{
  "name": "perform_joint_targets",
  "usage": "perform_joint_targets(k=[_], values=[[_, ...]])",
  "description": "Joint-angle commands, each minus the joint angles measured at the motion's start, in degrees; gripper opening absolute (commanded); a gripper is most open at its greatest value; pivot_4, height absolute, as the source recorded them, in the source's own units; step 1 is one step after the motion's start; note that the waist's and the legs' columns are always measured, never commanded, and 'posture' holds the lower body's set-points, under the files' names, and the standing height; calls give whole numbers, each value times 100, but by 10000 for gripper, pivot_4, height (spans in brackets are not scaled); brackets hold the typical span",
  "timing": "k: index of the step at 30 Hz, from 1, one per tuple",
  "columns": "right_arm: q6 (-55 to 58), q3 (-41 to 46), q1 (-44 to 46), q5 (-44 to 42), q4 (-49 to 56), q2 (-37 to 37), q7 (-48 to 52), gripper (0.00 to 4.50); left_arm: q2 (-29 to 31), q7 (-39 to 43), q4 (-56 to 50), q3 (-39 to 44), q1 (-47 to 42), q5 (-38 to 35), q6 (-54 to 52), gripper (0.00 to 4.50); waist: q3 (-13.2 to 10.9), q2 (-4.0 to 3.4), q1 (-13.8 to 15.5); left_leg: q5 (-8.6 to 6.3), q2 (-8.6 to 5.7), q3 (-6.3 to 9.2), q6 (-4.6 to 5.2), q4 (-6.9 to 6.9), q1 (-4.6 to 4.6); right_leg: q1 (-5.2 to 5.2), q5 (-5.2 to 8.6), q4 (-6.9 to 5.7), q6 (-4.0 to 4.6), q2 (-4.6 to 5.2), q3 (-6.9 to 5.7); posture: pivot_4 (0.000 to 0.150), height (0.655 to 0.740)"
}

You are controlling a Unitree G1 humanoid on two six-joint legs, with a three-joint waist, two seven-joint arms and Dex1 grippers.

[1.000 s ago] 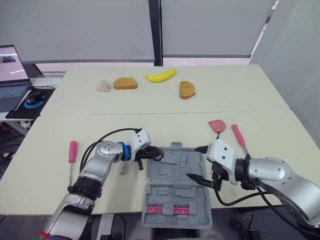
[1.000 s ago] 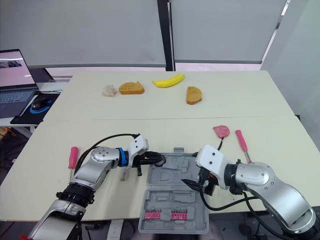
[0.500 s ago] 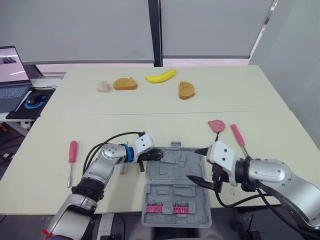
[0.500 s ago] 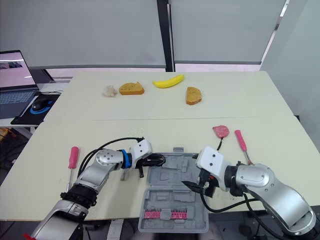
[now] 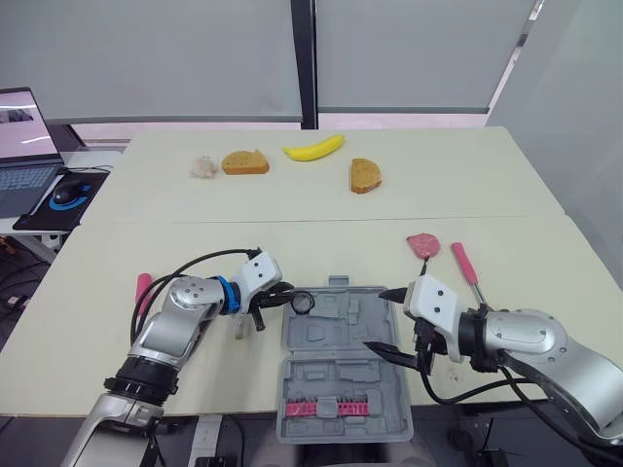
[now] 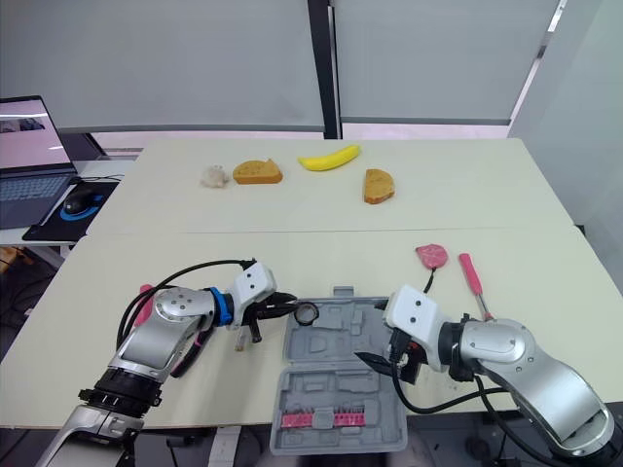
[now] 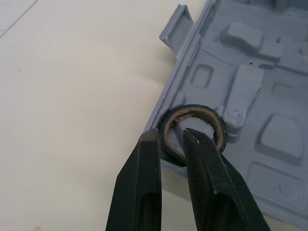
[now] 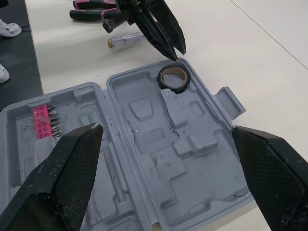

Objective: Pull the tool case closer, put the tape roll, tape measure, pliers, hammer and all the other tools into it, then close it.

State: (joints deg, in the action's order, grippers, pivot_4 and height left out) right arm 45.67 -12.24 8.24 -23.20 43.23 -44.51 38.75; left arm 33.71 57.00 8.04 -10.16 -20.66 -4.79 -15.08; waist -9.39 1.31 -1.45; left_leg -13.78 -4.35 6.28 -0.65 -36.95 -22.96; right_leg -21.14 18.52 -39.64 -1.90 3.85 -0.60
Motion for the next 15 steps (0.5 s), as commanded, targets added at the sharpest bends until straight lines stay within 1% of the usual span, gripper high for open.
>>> perform_joint_targets(k=[1,4,7,8,11,14,15], values=[[-374,378,-9,80,-22,49,-34,45000,246,143,-561,577,124,-524,-156,7837,0,0,-8,0,1,0,0,0,-1,-2,0,0,0,0,0,1500,7361],[-826,956,-418,221,-111,-31,-81,45000,504,186,-790,1308,446,-1051,-251,7837,-1,0,-15,0,4,0,0,4,-2,-5,0,1,1,-1,1,1500,7361],[-1561,1548,-1040,643,-352,-108,-129,45000,809,12,-861,2211,1019,-1379,-262,7837,-1,-1,-15,0,4,-1,0,8,-1,-3,0,13,1,-1,3,1500,7361],[-1726,1644,-1161,730,-410,-98,-134,45000,861,-52,-874,2381,1147,-1438,-288,7837,-1,-1,-15,-1,4,-2,0,10,0,-2,0,18,1,-1,4,1500,7361],[-2043,2205,-1588,665,-682,-62,7,45000,923,-354,-859,3140,1780,-1574,-333,7837,-2,-3,10,-1,2,-5,0,9,1,1,0,20,0,3,5,1500,7361],[-2310,2708,-1840,564,-1097,-87,220,45000,885,-519,-1038,3550,2323,-1700,-508,7837,-3,-3,34,-1,3,-4,1,9,3,5,0,21,0,4,3,1500,7361],[-2437,2892,-1926,571,-1292,-82,271,45000,819,-620,-1036,3728,2537,-1705,-410,9548,-3,-3,48,-1,3,-4,1,9,3,4,0,22,0,4,2,1500,7361]])
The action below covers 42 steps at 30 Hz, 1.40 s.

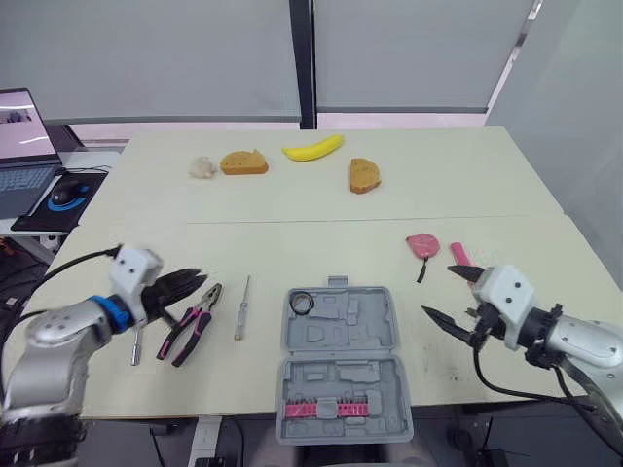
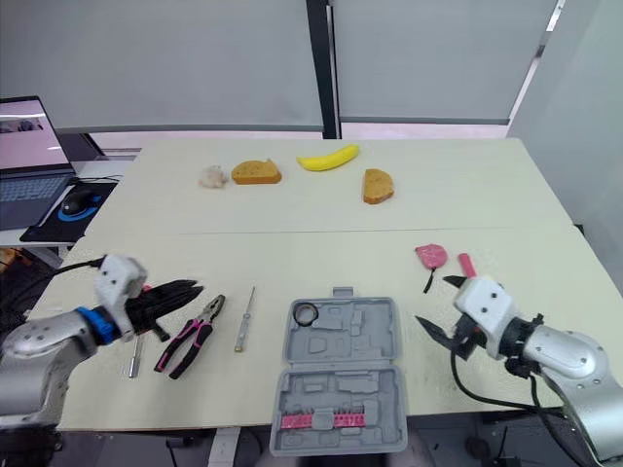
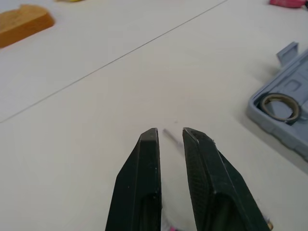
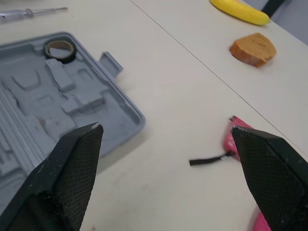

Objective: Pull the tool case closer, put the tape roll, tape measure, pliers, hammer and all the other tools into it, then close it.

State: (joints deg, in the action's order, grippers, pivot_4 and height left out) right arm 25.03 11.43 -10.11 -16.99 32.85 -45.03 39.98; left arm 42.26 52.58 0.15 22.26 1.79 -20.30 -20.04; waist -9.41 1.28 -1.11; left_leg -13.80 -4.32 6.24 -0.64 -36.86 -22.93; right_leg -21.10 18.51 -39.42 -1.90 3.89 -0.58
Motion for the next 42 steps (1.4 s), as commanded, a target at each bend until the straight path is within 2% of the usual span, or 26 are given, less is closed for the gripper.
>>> perform_joint_targets(k=[1,3,11,12,17,22,36,42], values=[[-543,702,-196,7,-453,-27,179,45000,-85,-221,-235,650,515,-179,166,11598,0,0,29,0,0,0,0,0,0,-1,0,1,0,0,0,1500,7361],[-802,1074,-406,-2,-825,-20,315,45000,-165,-297,-248,959,913,-206,320,15942,0,0,69,0,0,-2,0,1,1,-1,0,3,0,2,1,1500,7361],[-1415,1742,-1147,6,-1592,-84,872,45000,-95,-43,192,1834,1989,-376,568,42492,8,-14,114,-1,5,-3,1,4,4,0,0,35,2,4,-5,1500,7361],[-1472,1801,-1223,5,-1644,-106,944,45000,-74,25,260,1865,2074,-385,596,44466,8,-14,114,-1,5,-4,2,3,4,0,0,36,2,5,-4,1500,7361],[-1397,2006,-1640,-102,-1601,-65,1135,45000,38,247,788,1718,2159,-362,664,44466,9,-15,120,-4,4,-5,6,4,3,-2,1,41,3,10,-6,1500,7361],[-1256,2012,-1991,-145,-1270,88,1144,45000,2,336,727,1548,2115,-391,651,44466,14,-13,134,-6,4,-6,7,4,2,-2,2,43,3,13,-5,1500,7361],[-1213,1613,-1504,-53,-1635,-28,1280,45000,-13,378,219,1639,2504,-405,760,44466,15,-14,125,-6,4,-9,7,5,1,-4,3,45,6,15,-4,1500,7361],[-1191,1527,-1463,-84,-1462,0,1304,45000,154,743,-606,1079,2386,-393,832,44466,15,-17,149,-6,3,-10,7,3,0,-2,2,45,5,17,-4,1500,7361]])
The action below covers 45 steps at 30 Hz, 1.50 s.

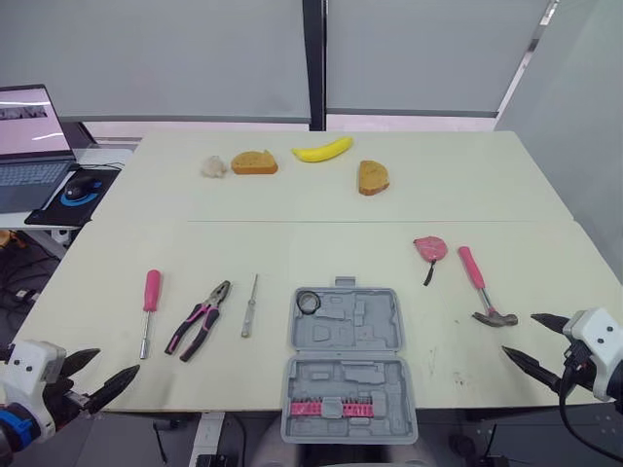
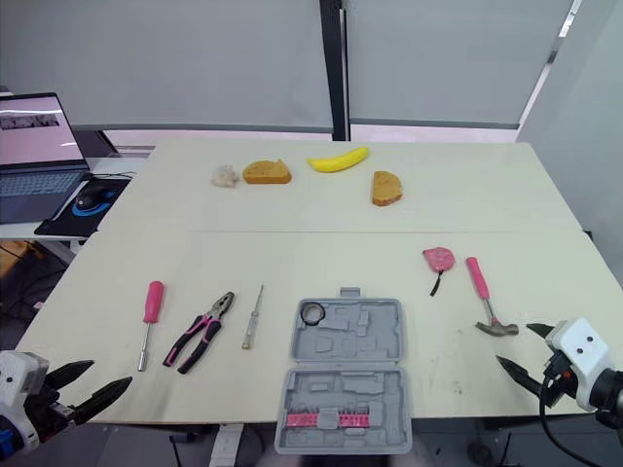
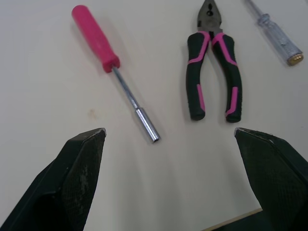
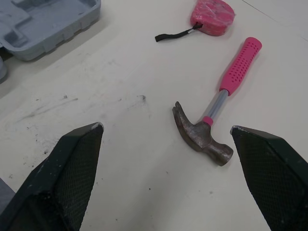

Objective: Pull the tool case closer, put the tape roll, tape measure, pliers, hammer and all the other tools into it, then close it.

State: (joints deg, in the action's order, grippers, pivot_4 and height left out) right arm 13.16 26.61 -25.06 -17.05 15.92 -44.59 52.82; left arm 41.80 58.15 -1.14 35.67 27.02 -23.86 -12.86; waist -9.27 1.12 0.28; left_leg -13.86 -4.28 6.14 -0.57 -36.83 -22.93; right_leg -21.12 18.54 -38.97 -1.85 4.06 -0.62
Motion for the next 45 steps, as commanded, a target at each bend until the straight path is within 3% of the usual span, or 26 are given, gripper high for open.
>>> perform_joint_targets(k=[1,11,14,18,20,24,34,45], values=[[-7,-23,25,-77,305,-33,22,45000,255,240,-621,-427,-263,-24,100,44466,0,-4,34,0,0,0,0,0,0,0,0,0,0,0,0,1500,7361],[365,-440,255,-44,1260,184,-488,45000,420,610,-1468,-1962,-1967,-311,-320,44466,2,-14,75,0,-1,-7,0,1,-1,13,-3,-1,-3,-3,3,1500,7361],[879,-1338,1030,506,1343,729,-1507,45000,144,932,-1332,-2970,-3212,-319,-470,44466,1,-10,77,1,1,3,-2,-2,4,29,-3,-7,-3,-12,-5,1500,7361],[1386,-1970,1729,837,1139,1208,-2112,45000,-5,1112,-1222,-3360,-3796,-376,-521,44466,3,-21,-9,10,-1,2,-14,0,6,28,-15,-11,0,-20,4,1500,7361],[1530,-2108,1981,887,999,1407,-2332,45000,-63,1128,-1242,-3434,-3885,-423,-518,44466,3,-22,-55,9,-1,2,-13,0,3,25,-16,-11,0,-21,5,1500,7361],[1699,-2309,2553,1026,504,1816,-2753,36102,-207,1123,-1299,-3560,-3977,-429,-507,45000,2,-21,-81,9,0,4,-13,5,2,19,-15,-9,1,-25,7,1500,7361],[1653,-2465,4190,1387,-1822,2434,-3558,36102,-348,1018,-1521,-3673,-4123,-417,-497,45000,1,-24,-110,11,1,7,-14,2,7,20,-23,-21,1,-33,8,1500,7361],[1254,-2395,4823,1323,-3468,2706,-3785,36102,-396,912,-1689,-3651,-4115,-450,-543,45000,1,-24,-207,11,3,1,-13,-1,8,20,-23,-27,2,-38,16,1500,7361]])
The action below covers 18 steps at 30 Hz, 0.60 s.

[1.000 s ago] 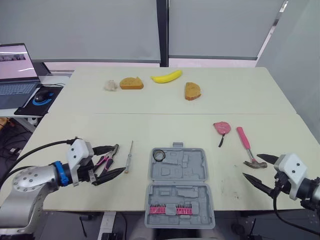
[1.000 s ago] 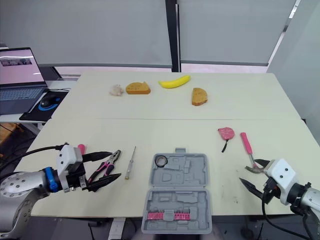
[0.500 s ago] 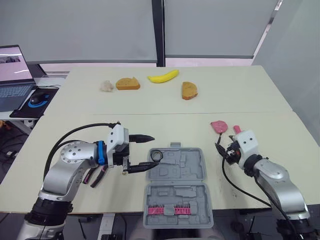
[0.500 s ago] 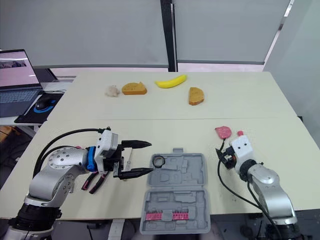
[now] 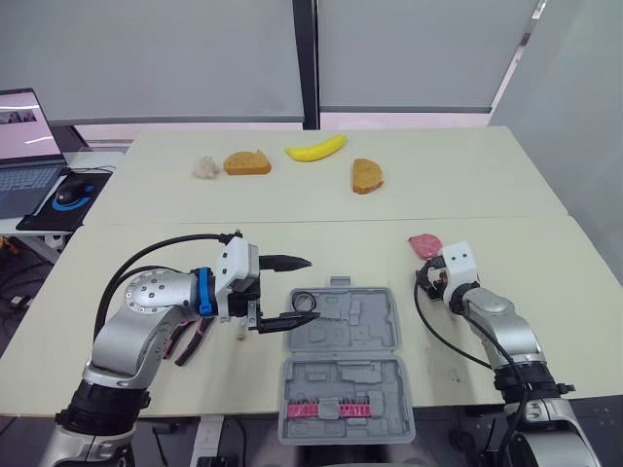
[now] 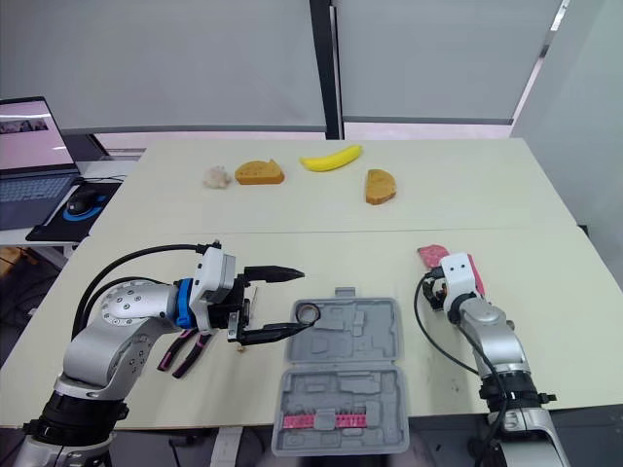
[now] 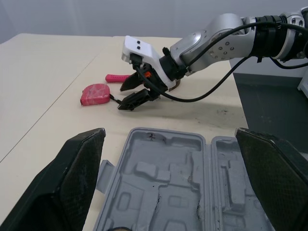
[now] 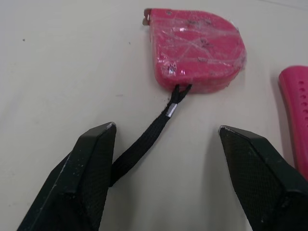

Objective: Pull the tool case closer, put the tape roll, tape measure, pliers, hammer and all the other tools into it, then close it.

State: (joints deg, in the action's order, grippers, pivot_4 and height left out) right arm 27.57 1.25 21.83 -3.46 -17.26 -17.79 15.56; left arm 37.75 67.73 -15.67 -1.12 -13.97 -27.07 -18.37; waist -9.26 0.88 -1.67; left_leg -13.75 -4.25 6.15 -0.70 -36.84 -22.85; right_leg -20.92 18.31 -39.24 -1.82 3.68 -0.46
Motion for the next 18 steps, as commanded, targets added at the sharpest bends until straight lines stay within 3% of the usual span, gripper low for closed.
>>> perform_joint_targets(k=[1,2,7,18], values=[[-222,152,164,-42,-224,36,-57,36102,19,-46,-238,25,-14,-129,-1,45000,0,0,-19,0,1,0,0,0,1,-2,0,-3,0,-2,2,1500,7361],[-260,181,221,-76,-322,48,-41,36102,44,-44,-237,10,-41,-137,-61,45000,0,0,-20,0,3,0,0,0,2,-2,0,-8,0,-5,3,1500,7361],[-441,200,408,-99,-726,43,72,22921,59,-77,-216,-38,-168,-128,-198,45000,0,0,-17,0,6,-1,-1,-2,2,-6,0,-18,1,-10,4,1500,7361],[-633,148,535,-89,-990,54,303,1894,28,-156,-274,-103,-185,-80,-221,45000,0,0,-24,0,19,-8,-1,-4,2,-15,0,-27,1,-23,14,1500,7361]])
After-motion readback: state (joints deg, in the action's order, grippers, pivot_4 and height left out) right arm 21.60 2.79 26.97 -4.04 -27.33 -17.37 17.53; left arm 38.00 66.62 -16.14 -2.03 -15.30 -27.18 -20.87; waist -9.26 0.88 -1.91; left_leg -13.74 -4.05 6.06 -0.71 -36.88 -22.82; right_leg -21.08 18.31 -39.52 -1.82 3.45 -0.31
